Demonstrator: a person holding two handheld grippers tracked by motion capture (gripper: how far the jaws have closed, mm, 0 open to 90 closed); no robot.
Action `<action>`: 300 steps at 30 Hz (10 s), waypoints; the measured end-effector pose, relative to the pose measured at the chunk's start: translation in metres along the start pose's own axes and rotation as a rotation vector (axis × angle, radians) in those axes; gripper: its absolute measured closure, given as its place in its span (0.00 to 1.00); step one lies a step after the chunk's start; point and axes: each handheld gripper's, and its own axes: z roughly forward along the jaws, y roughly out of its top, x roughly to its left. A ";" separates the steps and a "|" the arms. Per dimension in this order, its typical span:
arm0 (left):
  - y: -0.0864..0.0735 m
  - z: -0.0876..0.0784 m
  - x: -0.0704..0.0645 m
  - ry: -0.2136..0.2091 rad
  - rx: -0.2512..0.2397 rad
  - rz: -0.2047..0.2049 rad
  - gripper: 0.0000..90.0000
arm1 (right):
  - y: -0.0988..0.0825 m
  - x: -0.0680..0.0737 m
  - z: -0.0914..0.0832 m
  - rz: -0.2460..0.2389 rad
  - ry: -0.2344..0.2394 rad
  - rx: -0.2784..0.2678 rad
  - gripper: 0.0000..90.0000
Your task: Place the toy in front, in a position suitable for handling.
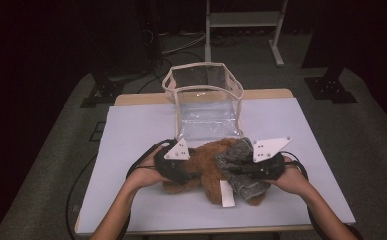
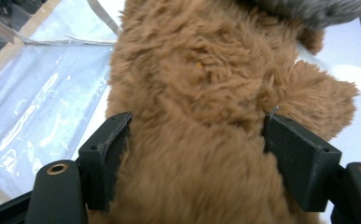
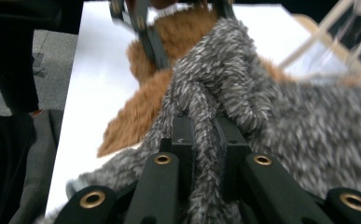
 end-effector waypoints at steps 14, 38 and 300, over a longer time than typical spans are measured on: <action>0.004 0.001 0.002 0.000 0.017 0.018 0.34 | -0.024 -0.002 -0.007 0.056 -0.018 -0.036 0.89; 0.002 -0.008 0.000 -0.053 0.013 0.038 0.36 | -0.084 0.011 -0.031 0.217 -0.021 -0.047 0.88; -0.020 -0.034 -0.005 -0.086 0.054 -0.025 0.46 | -0.031 -0.044 0.007 0.255 -0.016 -0.092 0.89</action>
